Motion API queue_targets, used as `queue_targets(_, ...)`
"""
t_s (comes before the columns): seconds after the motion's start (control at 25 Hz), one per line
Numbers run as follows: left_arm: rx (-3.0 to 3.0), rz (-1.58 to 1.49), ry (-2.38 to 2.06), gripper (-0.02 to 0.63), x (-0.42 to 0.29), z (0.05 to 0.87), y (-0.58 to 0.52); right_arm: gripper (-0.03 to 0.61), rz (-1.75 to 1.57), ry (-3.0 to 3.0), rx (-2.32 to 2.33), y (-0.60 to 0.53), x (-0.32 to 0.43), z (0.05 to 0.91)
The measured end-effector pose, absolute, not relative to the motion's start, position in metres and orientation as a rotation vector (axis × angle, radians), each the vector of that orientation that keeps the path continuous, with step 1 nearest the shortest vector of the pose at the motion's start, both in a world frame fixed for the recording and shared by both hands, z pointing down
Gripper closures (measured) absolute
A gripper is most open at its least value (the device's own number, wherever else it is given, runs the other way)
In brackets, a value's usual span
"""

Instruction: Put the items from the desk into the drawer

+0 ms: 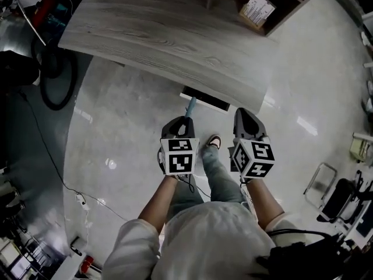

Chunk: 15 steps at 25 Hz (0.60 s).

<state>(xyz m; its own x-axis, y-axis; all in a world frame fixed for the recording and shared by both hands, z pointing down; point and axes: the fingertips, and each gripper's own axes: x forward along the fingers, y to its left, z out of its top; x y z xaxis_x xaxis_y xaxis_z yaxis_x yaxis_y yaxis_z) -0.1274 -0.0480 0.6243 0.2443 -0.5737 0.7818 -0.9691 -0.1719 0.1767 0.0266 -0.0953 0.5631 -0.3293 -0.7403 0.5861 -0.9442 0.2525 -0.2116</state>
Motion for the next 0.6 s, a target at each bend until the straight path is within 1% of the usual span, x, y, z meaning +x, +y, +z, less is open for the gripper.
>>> queue_targets(0.24,1.880,0.825,-1.294,0.549,-0.118,0.653,-0.055,0.580,0.803,-2.125,1.601,-0.095,0.027,0.579)
queue_targets(0.6,1.950,0.951,-1.135,0.549,-0.089,0.659,-0.073,0.580,0.870,-2.050,1.709,-0.094,0.048,0.589)
